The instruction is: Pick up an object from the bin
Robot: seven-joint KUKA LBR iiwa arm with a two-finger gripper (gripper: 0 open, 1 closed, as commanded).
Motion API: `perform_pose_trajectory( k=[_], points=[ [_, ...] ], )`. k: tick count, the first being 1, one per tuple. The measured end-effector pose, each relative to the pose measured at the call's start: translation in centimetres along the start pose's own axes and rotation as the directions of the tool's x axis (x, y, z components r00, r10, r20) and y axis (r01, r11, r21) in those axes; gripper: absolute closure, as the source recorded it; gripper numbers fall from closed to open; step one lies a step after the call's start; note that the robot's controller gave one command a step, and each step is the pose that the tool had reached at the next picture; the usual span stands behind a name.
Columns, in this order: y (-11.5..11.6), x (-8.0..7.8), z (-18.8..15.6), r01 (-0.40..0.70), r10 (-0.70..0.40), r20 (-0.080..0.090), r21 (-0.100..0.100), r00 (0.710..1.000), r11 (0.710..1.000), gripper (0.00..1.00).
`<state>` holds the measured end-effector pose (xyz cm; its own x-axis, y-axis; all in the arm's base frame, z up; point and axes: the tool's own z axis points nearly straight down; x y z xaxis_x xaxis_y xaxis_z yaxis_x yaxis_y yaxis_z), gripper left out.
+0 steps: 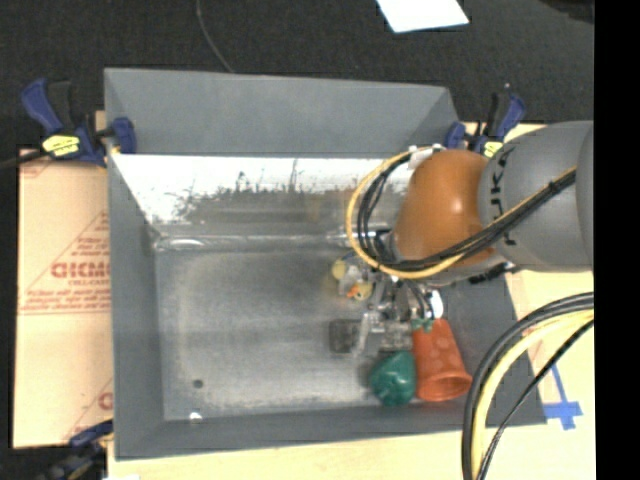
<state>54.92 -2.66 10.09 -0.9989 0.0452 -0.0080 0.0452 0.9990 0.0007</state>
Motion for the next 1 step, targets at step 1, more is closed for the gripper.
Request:
perform_pose_trajectory(
  k=[1],
  points=[
    [-5.9, -4.6, 0.95, -0.027, 0.027, -0.001, -0.002, 1.0, 1.0, 1.0]
  ],
)
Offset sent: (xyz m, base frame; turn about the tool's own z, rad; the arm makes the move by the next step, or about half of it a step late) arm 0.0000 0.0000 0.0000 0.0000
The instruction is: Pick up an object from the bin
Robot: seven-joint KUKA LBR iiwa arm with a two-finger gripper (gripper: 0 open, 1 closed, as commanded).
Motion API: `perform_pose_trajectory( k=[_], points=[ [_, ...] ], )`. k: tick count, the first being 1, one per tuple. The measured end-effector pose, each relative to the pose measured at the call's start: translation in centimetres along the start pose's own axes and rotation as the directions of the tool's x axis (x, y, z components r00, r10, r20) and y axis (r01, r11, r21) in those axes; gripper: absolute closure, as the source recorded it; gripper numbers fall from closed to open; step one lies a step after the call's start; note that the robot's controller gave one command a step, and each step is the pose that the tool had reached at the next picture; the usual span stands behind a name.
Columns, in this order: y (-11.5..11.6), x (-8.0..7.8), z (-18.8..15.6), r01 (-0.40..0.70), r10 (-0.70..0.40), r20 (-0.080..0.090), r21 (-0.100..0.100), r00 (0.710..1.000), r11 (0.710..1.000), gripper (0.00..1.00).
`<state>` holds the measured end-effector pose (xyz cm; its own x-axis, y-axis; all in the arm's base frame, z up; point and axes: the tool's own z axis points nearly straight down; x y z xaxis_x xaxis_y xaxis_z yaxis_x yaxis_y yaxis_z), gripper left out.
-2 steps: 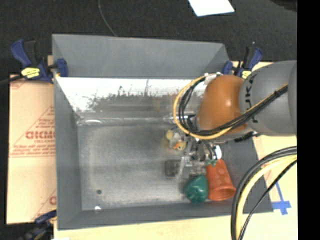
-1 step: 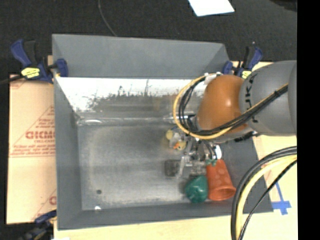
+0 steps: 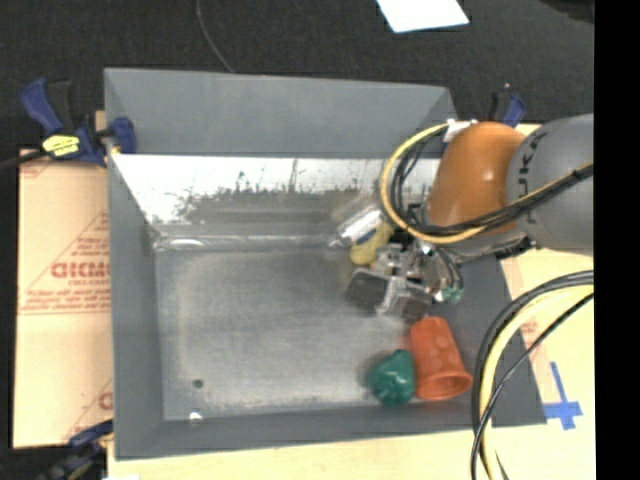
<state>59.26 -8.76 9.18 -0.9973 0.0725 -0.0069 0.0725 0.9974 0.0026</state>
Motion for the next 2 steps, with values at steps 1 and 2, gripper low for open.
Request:
perform_pose_trajectory(
  k=[1, 2],
  points=[
    [0.0, 0.0, 0.0, 0.0, 0.0, 0.0, 0.0, 1.0, 1.0, 1.0],
    [0.5, -2.2, -2.3, 0.17, -0.17, -0.002, -0.002, 0.985, 0.985, 1.0]
  ],
)
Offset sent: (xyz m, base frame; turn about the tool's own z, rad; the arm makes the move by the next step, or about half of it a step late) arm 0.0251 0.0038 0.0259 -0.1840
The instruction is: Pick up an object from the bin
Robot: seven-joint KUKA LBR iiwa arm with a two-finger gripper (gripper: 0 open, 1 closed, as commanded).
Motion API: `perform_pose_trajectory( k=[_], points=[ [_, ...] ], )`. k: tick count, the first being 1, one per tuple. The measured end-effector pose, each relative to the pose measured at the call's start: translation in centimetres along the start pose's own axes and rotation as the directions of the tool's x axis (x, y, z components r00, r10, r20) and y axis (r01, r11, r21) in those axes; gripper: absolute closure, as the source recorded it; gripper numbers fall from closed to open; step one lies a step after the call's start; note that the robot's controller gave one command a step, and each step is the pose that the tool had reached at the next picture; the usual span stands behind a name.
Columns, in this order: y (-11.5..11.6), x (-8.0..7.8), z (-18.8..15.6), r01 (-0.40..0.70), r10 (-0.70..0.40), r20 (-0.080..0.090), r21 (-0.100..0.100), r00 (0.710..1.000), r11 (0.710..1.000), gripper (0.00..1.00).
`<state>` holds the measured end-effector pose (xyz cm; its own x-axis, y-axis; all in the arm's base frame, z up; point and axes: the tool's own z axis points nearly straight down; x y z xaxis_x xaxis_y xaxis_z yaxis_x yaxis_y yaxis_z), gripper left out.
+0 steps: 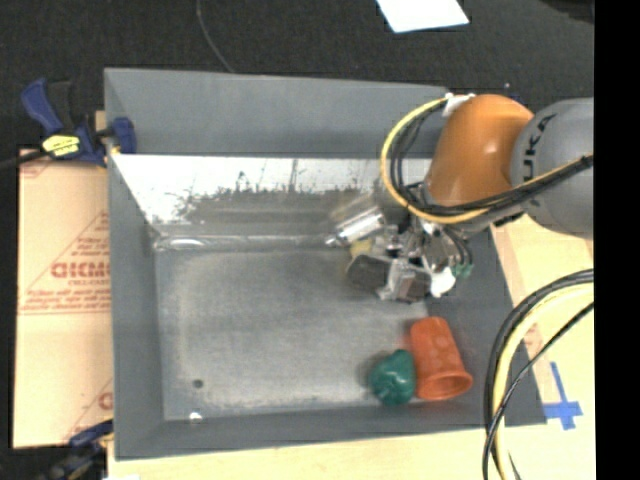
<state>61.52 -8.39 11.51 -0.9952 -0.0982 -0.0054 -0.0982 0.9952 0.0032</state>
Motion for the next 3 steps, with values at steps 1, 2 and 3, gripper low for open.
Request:
perform_pose_trajectory(
  k=[1, 2, 3],
  points=[
    [-1.2, 4.4, 1.3, -0.216, 0.216, 0.002, -0.001, 0.976, 0.976, 1.0],
    [-3.0, 2.7, 1.6, -0.085, 0.085, 0.0, -0.008, 0.996, 0.996, 1.0],
    [-1.3, -1.2, -2.1, -0.035, 0.035, 0.004, -0.005, 0.999, 0.999, 1.0]
  ],
)
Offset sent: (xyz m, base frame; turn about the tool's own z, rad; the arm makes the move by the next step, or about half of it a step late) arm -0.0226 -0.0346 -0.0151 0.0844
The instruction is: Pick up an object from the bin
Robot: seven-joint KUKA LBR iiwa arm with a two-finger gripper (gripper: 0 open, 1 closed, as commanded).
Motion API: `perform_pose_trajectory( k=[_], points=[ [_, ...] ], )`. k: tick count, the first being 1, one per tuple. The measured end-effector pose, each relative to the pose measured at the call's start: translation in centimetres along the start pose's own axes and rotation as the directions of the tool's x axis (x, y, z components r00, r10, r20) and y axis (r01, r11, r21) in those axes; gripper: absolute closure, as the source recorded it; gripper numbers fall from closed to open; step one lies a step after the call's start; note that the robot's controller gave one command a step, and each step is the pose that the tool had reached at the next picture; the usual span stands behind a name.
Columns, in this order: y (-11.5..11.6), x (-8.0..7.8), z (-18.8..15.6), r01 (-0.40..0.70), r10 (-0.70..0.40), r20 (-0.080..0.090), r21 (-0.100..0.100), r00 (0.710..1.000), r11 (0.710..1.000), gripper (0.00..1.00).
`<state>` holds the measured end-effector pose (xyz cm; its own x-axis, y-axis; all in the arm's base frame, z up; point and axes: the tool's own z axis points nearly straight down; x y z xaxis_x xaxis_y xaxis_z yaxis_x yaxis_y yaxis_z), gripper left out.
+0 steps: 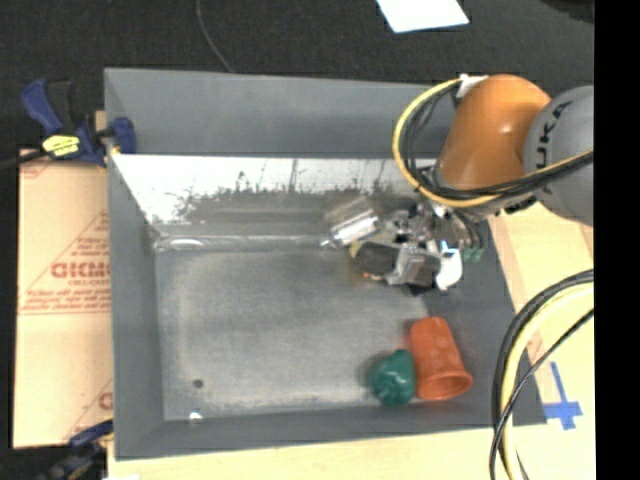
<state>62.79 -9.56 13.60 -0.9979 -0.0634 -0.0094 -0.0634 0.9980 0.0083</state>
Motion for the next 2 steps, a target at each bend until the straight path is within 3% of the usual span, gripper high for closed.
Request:
perform_pose_trajectory(
  k=[1, 2],
  points=[
    [-0.3, 0.3, -1.4, 0.045, -0.045, -0.009, -0.008, 0.999, 0.999, 1.0],
    [0.2, -0.6, 0.2, 0.014, -0.014, 0.002, -0.005, 1.0, 1.0, 1.0]
  ],
)
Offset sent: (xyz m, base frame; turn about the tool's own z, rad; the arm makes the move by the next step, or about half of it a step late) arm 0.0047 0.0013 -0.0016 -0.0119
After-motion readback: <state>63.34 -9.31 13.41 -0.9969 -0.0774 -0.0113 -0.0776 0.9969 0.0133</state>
